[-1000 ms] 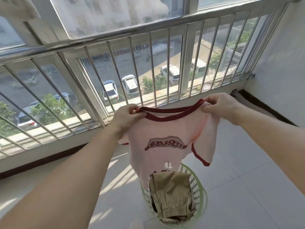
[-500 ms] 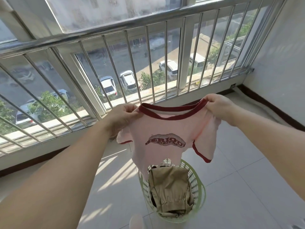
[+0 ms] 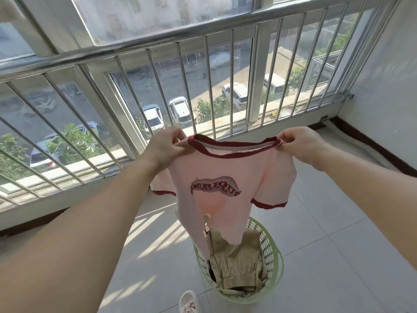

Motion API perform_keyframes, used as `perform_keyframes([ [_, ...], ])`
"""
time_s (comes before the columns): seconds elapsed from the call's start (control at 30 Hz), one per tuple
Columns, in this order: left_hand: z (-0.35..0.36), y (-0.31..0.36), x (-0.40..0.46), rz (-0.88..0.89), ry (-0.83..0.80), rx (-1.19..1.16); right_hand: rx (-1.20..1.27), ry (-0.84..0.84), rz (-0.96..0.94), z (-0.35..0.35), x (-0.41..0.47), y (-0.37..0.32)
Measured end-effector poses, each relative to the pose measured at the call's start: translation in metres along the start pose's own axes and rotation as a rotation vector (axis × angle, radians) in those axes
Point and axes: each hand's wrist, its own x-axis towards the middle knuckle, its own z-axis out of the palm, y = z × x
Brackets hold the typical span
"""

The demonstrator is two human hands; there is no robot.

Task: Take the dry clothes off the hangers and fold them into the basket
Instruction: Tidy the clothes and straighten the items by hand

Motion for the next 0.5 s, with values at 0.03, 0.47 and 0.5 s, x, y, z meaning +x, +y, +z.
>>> perform_keyframes([
  [0.03,-0.001,-0.001,-0.002,-0.020,-0.035,0.005,0.017,-0.038,-0.001,0.001,-0.001,-0.002],
  [0.47,0.009,0.001,-0.017,-0.330,-0.117,-0.287,0.109,0.033,0.010,0.006,0.002,-0.010],
  [0.5,0.013,0.003,-0.017,-0.368,-0.103,-0.308,0.086,0.064,0.009,0.009,0.002,-0.013],
])
